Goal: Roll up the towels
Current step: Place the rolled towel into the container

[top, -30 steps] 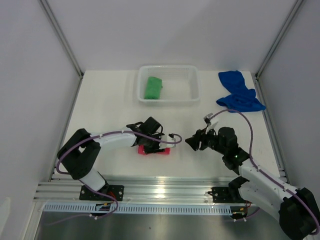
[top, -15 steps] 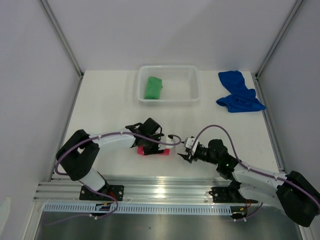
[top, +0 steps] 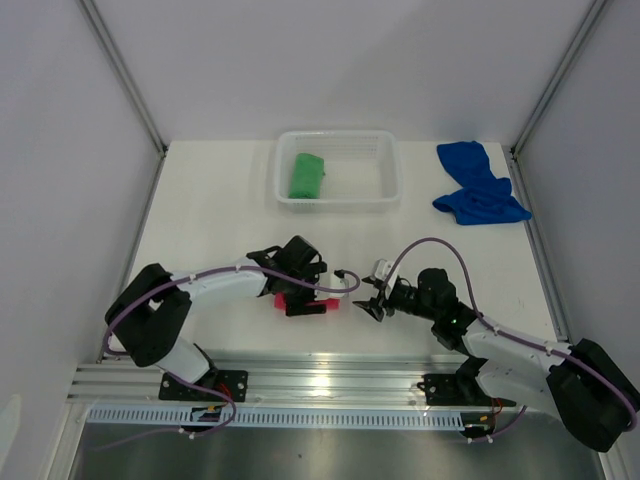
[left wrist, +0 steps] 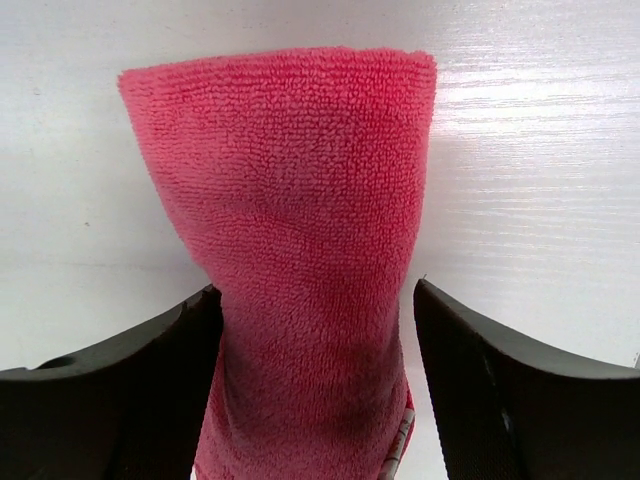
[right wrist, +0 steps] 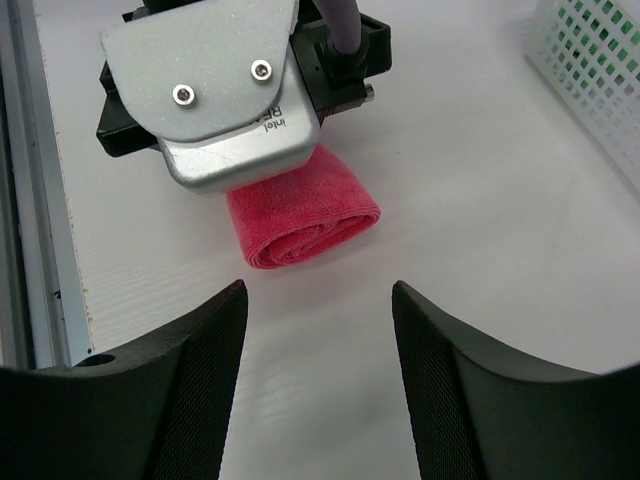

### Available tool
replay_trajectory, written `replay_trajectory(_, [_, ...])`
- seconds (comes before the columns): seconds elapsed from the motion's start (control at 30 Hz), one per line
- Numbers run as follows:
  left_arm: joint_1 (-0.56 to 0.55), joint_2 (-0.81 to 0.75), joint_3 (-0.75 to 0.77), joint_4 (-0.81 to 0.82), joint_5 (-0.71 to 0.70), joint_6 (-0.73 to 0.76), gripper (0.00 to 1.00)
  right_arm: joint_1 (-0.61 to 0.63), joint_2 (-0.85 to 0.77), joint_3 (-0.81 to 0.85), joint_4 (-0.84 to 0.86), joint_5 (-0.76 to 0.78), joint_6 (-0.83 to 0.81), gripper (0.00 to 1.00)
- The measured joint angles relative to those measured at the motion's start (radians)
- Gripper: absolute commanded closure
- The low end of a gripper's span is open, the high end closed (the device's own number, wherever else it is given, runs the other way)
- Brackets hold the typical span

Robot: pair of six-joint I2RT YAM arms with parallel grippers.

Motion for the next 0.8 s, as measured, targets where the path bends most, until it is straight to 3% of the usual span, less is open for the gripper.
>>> replay_trajectory(0.27, [0.0,-0.018,0.0,-0.027,0.0,0.008,0.14,0.0,0.014,0.009,-0.033,-0.003,0.022,0.37])
replay_trajectory(0.43, [0.0,-0.055,0.006,-0.064,0.005,0.016,0.0,-0.005,0.014,0.024,-0.06,0.001,0.033,0.37])
replay_trajectory(0.57, [0.0,-0.117,0.022,-0.1,0.019,0.016,0.01,-0.016,0.004,0.043,-0.098,0.004,0.045,0.35])
replay_trajectory(0.73, [0.003,-0.227,0.03,-0.134,0.021,0.0,0.0,-0.03,-0.01,0.114,-0.183,0.01,0.056,0.24])
replay_trajectory(0.8, [0.015,-0.278,0.03,-0.15,0.024,-0.029,0.01,-0.028,0.002,0.182,-0.244,0.002,0.042,0.23])
